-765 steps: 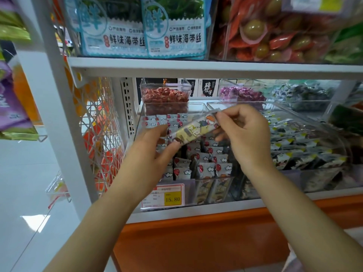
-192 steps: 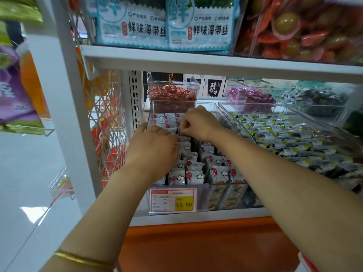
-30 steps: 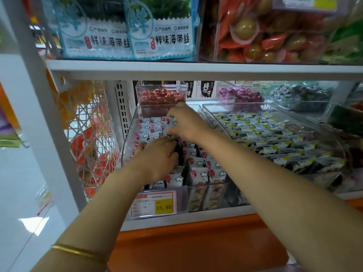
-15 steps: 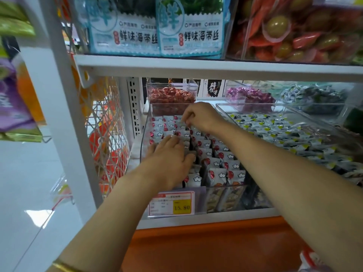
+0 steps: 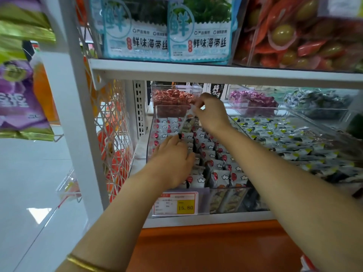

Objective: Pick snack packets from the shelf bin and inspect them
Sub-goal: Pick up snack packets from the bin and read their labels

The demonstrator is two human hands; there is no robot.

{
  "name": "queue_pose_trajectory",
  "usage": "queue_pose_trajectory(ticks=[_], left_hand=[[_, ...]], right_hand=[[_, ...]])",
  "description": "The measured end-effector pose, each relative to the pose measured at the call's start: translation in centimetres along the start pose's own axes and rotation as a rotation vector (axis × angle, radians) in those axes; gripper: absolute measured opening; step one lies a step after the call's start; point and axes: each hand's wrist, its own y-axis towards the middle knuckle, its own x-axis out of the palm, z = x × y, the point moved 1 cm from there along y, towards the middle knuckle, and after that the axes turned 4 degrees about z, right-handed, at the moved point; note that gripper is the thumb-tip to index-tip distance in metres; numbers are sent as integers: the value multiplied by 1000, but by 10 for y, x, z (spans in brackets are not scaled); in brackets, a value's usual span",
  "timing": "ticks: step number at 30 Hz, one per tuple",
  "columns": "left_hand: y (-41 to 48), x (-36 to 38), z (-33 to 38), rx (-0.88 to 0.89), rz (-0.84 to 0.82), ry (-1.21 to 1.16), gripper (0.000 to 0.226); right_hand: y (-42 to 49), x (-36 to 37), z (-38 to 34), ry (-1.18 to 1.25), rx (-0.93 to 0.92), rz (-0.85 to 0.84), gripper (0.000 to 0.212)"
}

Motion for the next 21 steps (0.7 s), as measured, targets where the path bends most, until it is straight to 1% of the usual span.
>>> queue_pose_trajectory(ticks=[3, 5, 7, 8, 11, 14, 15, 18, 21], left_hand=[[-2, -5, 3, -45, 128, -114, 33], [-5, -9, 6, -75, 252, -192, 34], [-9, -14, 9, -92, 349, -329, 36], [-11, -15, 10, -106, 366, -400, 37], [-15, -16, 13, -138, 327, -636, 28], [-19, -16, 15, -187, 270, -877, 19], [-19, -15, 15, -200, 249, -954, 17], [-17, -15, 15, -233, 207, -1209, 9], [-15, -15, 12, -268, 203, -1391, 6]], right_hand=[[-27, -23, -3, 134, 4, 192, 14], [-47, -40, -1, 286, 91, 288, 14], [-67, -56, 1, 478, 194, 301, 16], [-78, -61, 1, 579, 242, 281, 16], [-104, -70, 3, 811, 361, 221, 12], [-115, -76, 8, 973, 459, 169, 7], [-116, -79, 10, 1015, 478, 156, 8], [-118, -84, 15, 1097, 482, 113, 5], [-119, -86, 19, 1137, 471, 72, 7]])
